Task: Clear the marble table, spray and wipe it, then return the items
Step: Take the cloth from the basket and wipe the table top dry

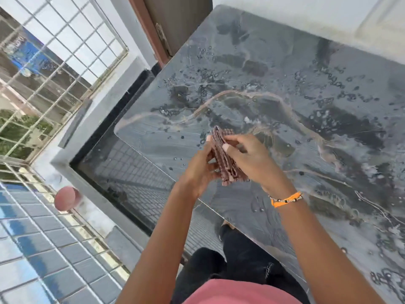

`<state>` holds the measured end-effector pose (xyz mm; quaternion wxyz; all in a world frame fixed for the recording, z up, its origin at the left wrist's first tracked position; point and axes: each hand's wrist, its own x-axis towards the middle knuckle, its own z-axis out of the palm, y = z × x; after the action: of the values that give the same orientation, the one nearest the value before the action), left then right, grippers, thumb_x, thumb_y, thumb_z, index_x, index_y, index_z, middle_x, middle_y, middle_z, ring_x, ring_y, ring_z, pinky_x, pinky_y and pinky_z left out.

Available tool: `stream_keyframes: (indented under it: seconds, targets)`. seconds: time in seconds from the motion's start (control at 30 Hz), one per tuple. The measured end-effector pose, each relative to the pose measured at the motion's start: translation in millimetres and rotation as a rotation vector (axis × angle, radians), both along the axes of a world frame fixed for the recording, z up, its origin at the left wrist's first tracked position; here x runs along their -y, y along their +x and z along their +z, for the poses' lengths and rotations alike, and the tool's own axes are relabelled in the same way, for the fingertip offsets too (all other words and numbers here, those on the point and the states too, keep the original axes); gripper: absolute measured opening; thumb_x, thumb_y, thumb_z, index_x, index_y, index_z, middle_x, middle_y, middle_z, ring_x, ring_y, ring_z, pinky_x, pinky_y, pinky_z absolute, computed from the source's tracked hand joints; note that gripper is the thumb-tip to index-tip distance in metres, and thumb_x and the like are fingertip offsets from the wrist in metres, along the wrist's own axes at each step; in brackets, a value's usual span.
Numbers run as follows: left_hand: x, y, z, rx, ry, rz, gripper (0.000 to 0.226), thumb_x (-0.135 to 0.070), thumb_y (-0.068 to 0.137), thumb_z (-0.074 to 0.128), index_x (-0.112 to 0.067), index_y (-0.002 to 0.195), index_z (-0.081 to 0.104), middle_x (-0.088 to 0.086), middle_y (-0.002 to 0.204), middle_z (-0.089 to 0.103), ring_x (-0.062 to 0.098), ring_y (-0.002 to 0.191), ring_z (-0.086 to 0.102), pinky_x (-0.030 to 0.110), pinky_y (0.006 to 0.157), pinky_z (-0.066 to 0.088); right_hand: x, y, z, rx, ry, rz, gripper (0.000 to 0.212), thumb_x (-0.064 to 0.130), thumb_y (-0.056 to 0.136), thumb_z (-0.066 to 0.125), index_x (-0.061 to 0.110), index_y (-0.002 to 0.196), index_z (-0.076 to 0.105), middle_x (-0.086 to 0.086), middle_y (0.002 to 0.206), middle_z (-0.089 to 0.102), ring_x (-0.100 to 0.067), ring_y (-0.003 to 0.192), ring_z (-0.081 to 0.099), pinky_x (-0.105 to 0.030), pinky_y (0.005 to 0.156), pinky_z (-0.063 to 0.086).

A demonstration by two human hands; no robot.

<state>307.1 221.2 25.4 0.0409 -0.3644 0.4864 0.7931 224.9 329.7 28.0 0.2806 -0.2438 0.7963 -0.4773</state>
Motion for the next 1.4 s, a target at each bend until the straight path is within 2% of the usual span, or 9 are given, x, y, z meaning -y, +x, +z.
stream_keyframes:
  seconds: [0.13, 0.27, 0.4, 0.63, 0.8, 0.93, 1.07, 1.2, 1.4]
  targets:
    - [39, -24, -4, 0.021, -0.033, -0.02, 0.037, -0.036, 0.098, 0.039, -0.009, 0.109, 0.062, 0.009, 0.094, 0.071, 0.02, 0.082, 0.068, 0.031, 0.065, 0.055, 31, -9, -1, -0.064, 0.071, 0.088, 0.042, 0.029, 0.091, 0.057, 0.018, 0.132, 0.052, 0.004, 0.106, 0.043, -0.001, 0.093, 0.048, -0.005, 0.081, 0.034]
    - [78, -53, -17, 0.031, 0.001, 0.021, 0.033, -0.026, 0.099, 0.042, -0.004, 0.118, 0.057, 0.009, 0.095, 0.069, 0.018, 0.077, 0.067, 0.031, 0.064, 0.055, 63, -18, -10, -0.178, 0.09, -0.174, 0.05, 0.026, 0.084, 0.066, 0.018, 0.13, 0.047, 0.004, 0.118, 0.042, -0.009, 0.114, 0.037, -0.014, 0.096, 0.025]
    - [121, -81, -24, 0.006, 0.118, -0.037, 0.036, -0.026, 0.098, 0.044, -0.003, 0.121, 0.058, 0.012, 0.106, 0.069, 0.023, 0.093, 0.067, 0.033, 0.074, 0.058, 99, -32, -19, 0.162, -0.037, -0.42, 0.042, 0.031, 0.085, 0.066, 0.028, 0.119, 0.042, 0.008, 0.117, 0.047, 0.001, 0.102, 0.049, -0.003, 0.08, 0.04]
    - [208, -124, -24, 0.152, -0.221, -0.456, 0.027, -0.036, 0.095, 0.048, -0.017, 0.099, 0.067, -0.007, 0.092, 0.066, 0.006, 0.081, 0.061, 0.026, 0.076, 0.05, 177, -66, -31, 0.667, -0.199, -0.804, 0.036, 0.003, 0.085, 0.061, 0.006, 0.12, 0.055, -0.009, 0.101, 0.068, -0.024, 0.089, 0.065, -0.042, 0.08, 0.054]
    - [261, -139, -34, -0.019, -0.845, -0.653, 0.035, -0.025, 0.093, 0.054, -0.017, 0.127, 0.052, -0.004, 0.113, 0.051, 0.014, 0.11, 0.052, 0.025, 0.09, 0.041, 227, -118, -30, 0.21, -0.006, -0.986, 0.041, 0.006, 0.079, 0.064, 0.018, 0.117, 0.052, -0.008, 0.112, 0.06, -0.021, 0.093, 0.059, -0.037, 0.078, 0.051]
    - [281, -156, -38, -0.068, -1.262, -0.798, 0.062, -0.023, 0.089, 0.06, -0.014, 0.143, 0.03, 0.005, 0.14, 0.035, 0.024, 0.13, 0.031, 0.034, 0.109, 0.024, 265, -156, -36, -0.35, 0.306, -0.687, 0.057, 0.016, 0.079, 0.069, 0.01, 0.131, 0.046, -0.013, 0.126, 0.048, -0.027, 0.114, 0.044, -0.036, 0.097, 0.038]
    - [289, -166, -46, -0.028, -1.326, -0.832, 0.081, -0.029, 0.087, 0.062, -0.011, 0.148, 0.012, 0.007, 0.154, 0.015, 0.024, 0.144, 0.007, 0.041, 0.118, 0.004, 283, -170, -56, -0.563, 0.491, -0.415, 0.042, 0.029, 0.093, 0.051, 0.011, 0.13, 0.052, -0.012, 0.133, 0.05, -0.033, 0.122, 0.044, -0.048, 0.102, 0.036]
    - [299, -167, -53, 0.039, -1.268, -0.838, 0.093, -0.036, 0.087, 0.061, -0.01, 0.149, -0.004, 0.007, 0.158, 0.0, 0.022, 0.146, -0.007, 0.039, 0.117, -0.004, 289, -181, -79, -0.524, 0.653, -0.259, 0.064, 0.04, 0.098, 0.035, 0.012, 0.151, 0.011, -0.009, 0.16, 0.006, -0.029, 0.148, 0.003, -0.045, 0.118, 0.007]
    - [301, -160, -62, 0.061, -1.252, -0.803, 0.102, -0.037, 0.085, 0.063, -0.009, 0.147, -0.013, 0.006, 0.158, -0.009, 0.021, 0.145, -0.016, 0.032, 0.114, -0.011, 331, -204, -84, -0.648, 0.635, -0.07, 0.06, 0.031, 0.097, 0.034, 0.018, 0.151, 0.011, -0.007, 0.16, 0.007, -0.026, 0.148, 0.004, -0.045, 0.118, 0.012]
